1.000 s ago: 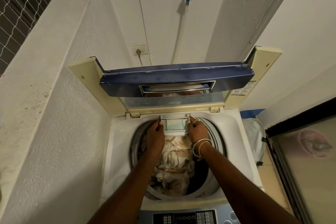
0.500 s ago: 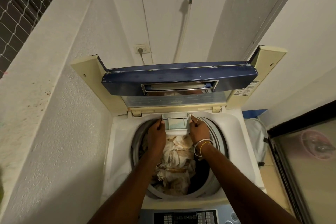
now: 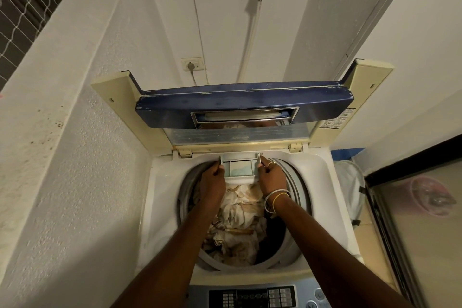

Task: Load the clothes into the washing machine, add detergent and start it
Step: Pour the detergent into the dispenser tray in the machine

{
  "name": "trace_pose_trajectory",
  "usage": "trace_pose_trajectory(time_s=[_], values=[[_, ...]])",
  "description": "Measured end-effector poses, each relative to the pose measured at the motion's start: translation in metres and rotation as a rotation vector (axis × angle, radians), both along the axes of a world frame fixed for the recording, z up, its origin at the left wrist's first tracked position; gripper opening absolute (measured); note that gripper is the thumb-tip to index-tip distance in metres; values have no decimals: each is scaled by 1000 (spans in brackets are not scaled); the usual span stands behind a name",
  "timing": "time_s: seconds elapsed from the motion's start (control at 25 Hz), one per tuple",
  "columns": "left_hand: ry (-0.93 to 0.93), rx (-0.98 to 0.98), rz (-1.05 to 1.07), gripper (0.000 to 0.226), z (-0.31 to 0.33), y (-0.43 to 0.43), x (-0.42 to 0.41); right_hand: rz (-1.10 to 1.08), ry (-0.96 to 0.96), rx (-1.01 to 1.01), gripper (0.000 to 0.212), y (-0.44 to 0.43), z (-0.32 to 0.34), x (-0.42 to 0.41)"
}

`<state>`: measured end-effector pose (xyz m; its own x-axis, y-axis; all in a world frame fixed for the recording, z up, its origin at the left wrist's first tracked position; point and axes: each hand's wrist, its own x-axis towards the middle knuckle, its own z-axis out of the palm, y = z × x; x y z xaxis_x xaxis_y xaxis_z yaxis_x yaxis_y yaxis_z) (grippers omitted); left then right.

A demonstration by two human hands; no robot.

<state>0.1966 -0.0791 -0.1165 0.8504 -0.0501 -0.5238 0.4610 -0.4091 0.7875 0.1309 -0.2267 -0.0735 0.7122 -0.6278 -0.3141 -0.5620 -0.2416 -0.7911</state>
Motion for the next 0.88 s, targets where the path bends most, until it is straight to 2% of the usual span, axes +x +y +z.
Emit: trace_pose_trajectory(time_s=[0.48, 0.88], values=[[4, -27, -12, 41, 8, -3, -1, -140, -18, 146, 25, -5, -8, 2], [-25, 38, -59, 40, 18, -5, 3, -73, -12, 66, 28, -7, -9, 3]])
